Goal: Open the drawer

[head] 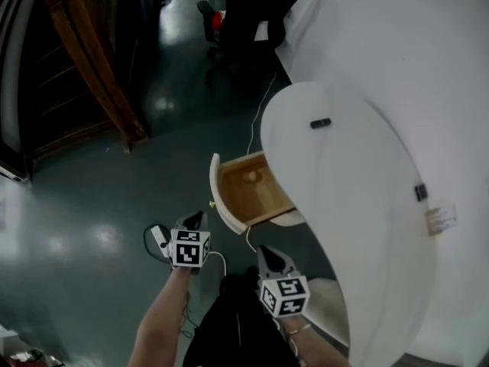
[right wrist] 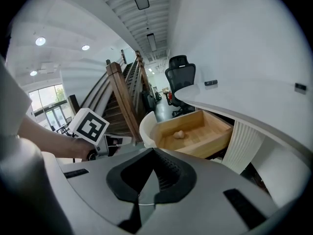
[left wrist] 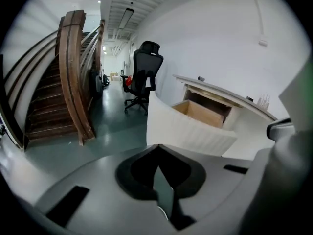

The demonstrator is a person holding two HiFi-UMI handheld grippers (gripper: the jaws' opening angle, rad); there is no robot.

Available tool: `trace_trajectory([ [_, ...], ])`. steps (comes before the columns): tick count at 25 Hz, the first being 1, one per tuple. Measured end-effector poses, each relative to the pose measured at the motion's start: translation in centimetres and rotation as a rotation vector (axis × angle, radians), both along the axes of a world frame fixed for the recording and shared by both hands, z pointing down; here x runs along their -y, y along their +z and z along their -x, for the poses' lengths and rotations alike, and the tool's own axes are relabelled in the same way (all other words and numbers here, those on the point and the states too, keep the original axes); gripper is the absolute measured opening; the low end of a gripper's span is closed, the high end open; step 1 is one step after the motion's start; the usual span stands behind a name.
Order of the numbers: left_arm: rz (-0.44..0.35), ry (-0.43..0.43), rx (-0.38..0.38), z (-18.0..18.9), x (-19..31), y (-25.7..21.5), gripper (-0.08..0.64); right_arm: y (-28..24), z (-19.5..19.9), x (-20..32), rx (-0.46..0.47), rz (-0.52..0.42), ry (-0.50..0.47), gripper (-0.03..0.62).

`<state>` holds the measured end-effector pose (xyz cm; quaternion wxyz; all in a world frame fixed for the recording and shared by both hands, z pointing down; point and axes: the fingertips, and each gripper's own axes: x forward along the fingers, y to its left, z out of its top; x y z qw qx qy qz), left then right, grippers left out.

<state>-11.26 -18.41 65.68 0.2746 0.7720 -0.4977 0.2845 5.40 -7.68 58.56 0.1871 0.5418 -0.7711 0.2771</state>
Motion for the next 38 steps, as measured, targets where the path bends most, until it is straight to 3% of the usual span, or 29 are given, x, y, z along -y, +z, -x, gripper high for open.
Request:
trace_trajectory([
  [16, -0.169, 0.021, -0.011, 0.7, -3.7, -10.5, 0.003, -3.6, -0.8, 0.0, -0.004, -0.062, 0.004, 0.003],
  [24, -0.256, 0.000, -0.062, 0.7, -5.3, -15.4, 0.003, -6.1, -0.5, 0.5, 0.034, -0.108, 0.011, 0.003],
  [38, -0.333, -0.015, -0.132, 0.8, -8.8, -19.6, 0.003, -10.3, -1.6, -0.6, 0.078, -0.190, 0.033, 0.003],
])
